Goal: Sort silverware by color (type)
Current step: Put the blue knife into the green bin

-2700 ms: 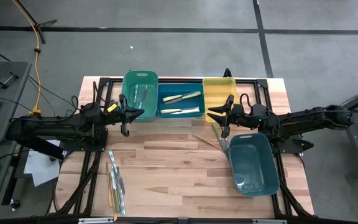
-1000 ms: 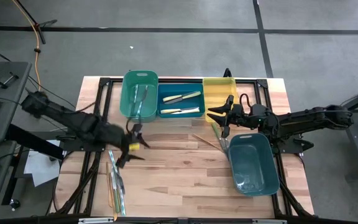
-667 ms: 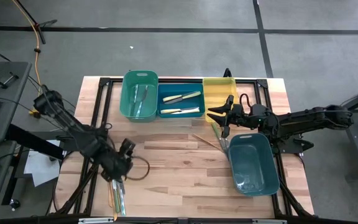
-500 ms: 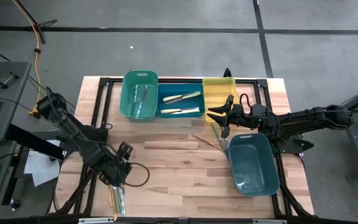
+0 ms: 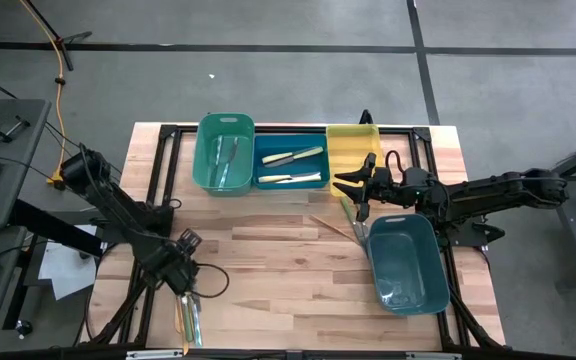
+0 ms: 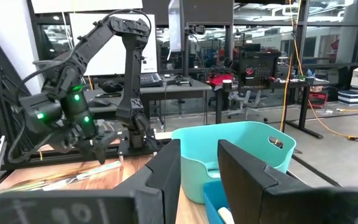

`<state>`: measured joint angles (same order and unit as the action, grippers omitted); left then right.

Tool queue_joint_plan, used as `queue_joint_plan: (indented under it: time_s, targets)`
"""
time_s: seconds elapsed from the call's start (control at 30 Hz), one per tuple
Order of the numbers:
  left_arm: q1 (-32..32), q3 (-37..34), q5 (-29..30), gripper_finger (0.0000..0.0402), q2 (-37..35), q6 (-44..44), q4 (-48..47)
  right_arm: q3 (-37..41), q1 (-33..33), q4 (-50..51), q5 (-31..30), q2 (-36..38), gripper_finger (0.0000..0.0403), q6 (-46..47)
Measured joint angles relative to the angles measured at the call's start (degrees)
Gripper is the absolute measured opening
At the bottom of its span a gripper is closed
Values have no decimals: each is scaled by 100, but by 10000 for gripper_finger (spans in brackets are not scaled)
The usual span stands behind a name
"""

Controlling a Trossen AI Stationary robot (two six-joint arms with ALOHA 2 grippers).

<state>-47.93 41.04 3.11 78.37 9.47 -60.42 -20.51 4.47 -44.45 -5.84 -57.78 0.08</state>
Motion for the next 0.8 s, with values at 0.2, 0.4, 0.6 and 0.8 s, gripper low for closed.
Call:
queue_joint_plan:
  time_s: [0.2, 0.4, 0.6, 0.8]
  targets:
    - [116, 32, 9, 239, 0, -9, 38, 0, 0, -42, -1, 0, 103, 0]
    - [269, 30, -35, 239, 152, 269, 39, 0, 0, -42, 0, 0, 103, 37]
    - [379, 28, 39, 239, 680, 298, 70, 0, 0, -40, -1, 0, 103, 142]
    - [377, 25, -275, 239, 1211, 232, 64, 0, 0, -39, -1, 0, 103, 118]
